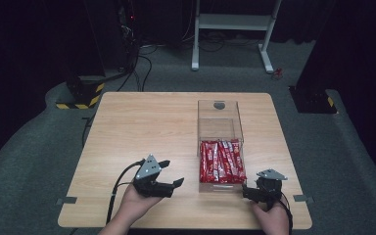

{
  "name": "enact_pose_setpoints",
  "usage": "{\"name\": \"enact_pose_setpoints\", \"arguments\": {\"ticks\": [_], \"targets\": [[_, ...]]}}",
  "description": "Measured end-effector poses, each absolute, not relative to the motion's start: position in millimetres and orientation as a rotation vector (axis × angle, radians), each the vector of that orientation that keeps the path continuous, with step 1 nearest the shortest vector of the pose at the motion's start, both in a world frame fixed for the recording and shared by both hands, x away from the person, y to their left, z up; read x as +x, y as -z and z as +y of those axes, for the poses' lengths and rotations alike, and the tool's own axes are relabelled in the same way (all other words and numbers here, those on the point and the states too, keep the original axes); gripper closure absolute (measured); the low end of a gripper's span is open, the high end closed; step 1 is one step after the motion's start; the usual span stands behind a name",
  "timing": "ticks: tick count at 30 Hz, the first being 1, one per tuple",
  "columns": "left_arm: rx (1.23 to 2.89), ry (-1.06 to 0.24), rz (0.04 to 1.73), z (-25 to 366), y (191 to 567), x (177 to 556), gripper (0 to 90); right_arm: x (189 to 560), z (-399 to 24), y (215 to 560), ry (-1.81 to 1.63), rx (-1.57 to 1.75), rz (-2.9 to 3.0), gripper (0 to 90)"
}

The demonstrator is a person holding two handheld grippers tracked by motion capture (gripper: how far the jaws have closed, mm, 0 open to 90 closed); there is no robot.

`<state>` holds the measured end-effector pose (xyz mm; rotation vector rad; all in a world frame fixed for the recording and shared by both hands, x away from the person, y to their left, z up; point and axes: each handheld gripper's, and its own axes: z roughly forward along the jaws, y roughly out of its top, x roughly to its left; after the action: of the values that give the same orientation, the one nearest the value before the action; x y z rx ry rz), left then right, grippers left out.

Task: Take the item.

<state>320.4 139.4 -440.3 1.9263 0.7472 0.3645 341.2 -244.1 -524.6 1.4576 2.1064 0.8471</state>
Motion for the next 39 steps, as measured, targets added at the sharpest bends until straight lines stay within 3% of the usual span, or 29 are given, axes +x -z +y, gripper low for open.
{"name": "enact_pose_setpoints", "arguments": {"ticks": [8,13,39], "targets": [[1.853,-0.304,0.759,114,438,327,22.9,341,-244,525,-0.848,1.453,2.108,9.2],[1.926,-0.337,0.689,104,431,332,23.5,340,-244,525,-0.848,1.458,2.106,9.2],[1.947,-0.314,0.673,61,428,350,31.4,339,-244,525,-0.85,1.453,2.109,9.5]]}}
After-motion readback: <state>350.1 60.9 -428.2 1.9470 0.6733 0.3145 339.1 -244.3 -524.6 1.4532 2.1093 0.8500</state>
